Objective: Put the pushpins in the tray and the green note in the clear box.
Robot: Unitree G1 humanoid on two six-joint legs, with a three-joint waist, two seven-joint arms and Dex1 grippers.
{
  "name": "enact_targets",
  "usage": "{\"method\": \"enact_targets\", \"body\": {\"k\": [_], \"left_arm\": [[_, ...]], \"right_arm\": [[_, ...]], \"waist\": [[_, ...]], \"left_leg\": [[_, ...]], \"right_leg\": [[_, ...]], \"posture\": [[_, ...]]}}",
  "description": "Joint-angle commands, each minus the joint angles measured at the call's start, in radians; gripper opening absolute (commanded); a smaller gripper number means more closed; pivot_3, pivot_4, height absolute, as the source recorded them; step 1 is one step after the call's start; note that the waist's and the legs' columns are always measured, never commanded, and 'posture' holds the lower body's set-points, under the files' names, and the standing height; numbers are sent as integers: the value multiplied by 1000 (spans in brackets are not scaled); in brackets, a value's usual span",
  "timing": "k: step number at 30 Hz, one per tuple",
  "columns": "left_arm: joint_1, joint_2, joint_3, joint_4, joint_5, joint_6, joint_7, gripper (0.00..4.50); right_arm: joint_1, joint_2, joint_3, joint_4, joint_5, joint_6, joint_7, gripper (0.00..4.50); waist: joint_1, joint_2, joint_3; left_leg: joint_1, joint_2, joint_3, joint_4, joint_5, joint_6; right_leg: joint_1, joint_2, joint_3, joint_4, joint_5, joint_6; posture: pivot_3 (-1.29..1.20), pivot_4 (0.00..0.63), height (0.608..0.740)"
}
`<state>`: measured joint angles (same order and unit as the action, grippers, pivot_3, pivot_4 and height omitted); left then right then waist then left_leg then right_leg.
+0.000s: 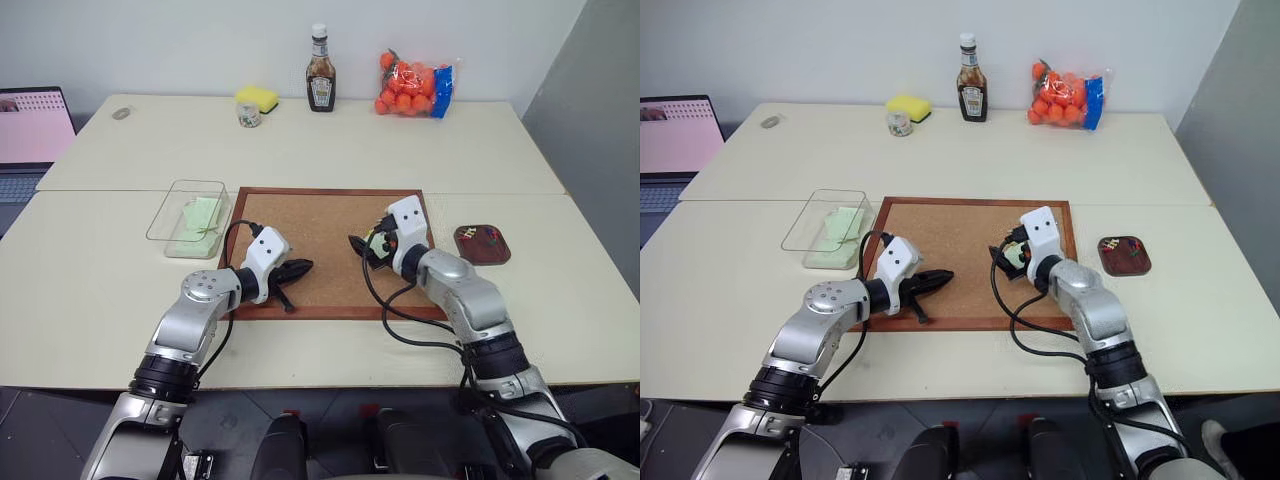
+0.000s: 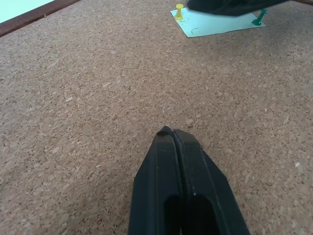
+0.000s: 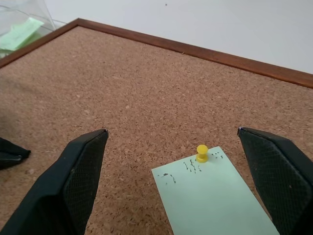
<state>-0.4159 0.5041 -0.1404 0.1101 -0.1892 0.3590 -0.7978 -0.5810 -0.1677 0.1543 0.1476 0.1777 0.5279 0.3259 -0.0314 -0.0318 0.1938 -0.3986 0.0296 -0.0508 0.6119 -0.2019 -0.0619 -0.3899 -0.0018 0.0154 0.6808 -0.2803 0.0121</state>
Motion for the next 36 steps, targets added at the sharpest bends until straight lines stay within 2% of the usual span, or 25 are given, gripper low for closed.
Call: {"method": "enact_targets", "body": {"k": [1, 3, 7, 12, 25, 36], "left_arm": [[12, -2, -9, -24, 6, 4, -13, 10], [11, -2, -9, -23, 7, 4, -12, 10], [9, -3, -9, -24, 7, 4, -11, 0], [11, -2, -8, -25, 8, 1, -9, 0], [10, -4, -10, -20, 10, -9, -12, 0], [11, -9, -15, -17, 18, -17, -13, 0]], "right_arm": [[-42, 13, -9, 61, -30, -81, 2, 4500], [-51, 17, -13, 82, -35, -97, 5, 4500], [-59, 21, -21, 117, -53, -120, 3, 3883], [-60, 19, -25, 141, -64, -140, 5, 2947], [-51, 8, -5, 151, -129, -164, 6, 64], [-33, 10, -33, 76, -115, -184, 16, 20]], "waist": [[0, 0, 0], [0, 0, 0], [0, 0, 0], [0, 0, 0], [0, 0, 0], [0, 0, 0]], "left_leg": [[0, 0, 0, 0, 0, 0], [0, 0, 0, 0, 0, 0], [0, 0, 0, 0, 0, 0], [0, 0, 0, 0, 0, 0], [0, 0, 0, 0, 0, 0], [0, 0, 0, 0, 0, 0]], "right_leg": [[0, 0, 0, 0, 0, 0], [0, 0, 0, 0, 0, 0], [0, 0, 0, 0, 0, 0], [0, 0, 0, 0, 0, 0], [0, 0, 0, 0, 0, 0], [0, 0, 0, 0, 0, 0]], "posture": [[0, 150, 740], [0, 150, 740], [0, 150, 740], [0, 150, 740], [0, 150, 740], [0, 150, 740]]}}
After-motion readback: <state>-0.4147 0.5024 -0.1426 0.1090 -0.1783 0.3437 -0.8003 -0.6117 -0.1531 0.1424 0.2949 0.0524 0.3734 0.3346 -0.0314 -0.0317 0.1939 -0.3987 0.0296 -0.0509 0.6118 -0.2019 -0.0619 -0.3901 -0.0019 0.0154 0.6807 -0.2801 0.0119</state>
